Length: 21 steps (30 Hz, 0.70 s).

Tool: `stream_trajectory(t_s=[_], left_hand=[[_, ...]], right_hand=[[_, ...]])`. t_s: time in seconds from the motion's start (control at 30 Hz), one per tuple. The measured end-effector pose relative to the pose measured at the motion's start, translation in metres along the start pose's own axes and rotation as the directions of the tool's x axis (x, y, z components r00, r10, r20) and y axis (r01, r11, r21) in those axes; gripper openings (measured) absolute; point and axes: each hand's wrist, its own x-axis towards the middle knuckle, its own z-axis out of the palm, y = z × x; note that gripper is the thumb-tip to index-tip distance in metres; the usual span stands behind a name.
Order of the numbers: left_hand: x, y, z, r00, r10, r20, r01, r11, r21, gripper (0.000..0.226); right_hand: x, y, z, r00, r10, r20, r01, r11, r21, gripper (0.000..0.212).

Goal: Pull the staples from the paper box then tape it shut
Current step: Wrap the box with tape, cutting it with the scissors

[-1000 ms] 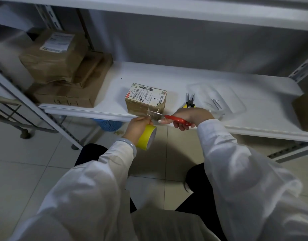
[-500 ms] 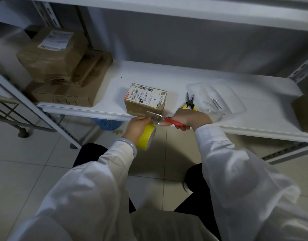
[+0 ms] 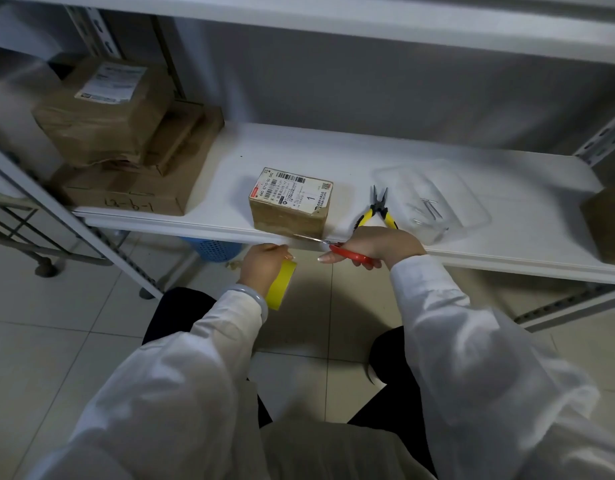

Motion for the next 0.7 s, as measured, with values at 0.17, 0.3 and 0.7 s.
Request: stream_trajectory(t_s=[0.17, 0.3, 0.7], left_hand=[[-0.003, 0.004, 0.0, 1.0, -0.023, -0.008, 0.022, 0.998, -0.057, 0.019], [-0.004, 0.009, 0.001, 1.0, -0.005, 0.016, 0.006, 0.999, -0.054, 0.017], [-0.005, 0.014, 0.0, 0.998, 0.024, 0.055, -0.021, 0.998, -0.053, 0.012]], right_hand=[[-0.039, -0.025, -0.017, 0.976, -0.188, -0.112, 0.185, 0.982, -0.04, 0.053], [-0.037, -0.041, -0.013, 0.715, -0.287, -0.637, 0.222, 0.958, -0.182, 0.044], [0.019, -0.05, 0.016, 0.61, -0.324, -0.723, 0.221, 0.946, -0.238, 0.04]])
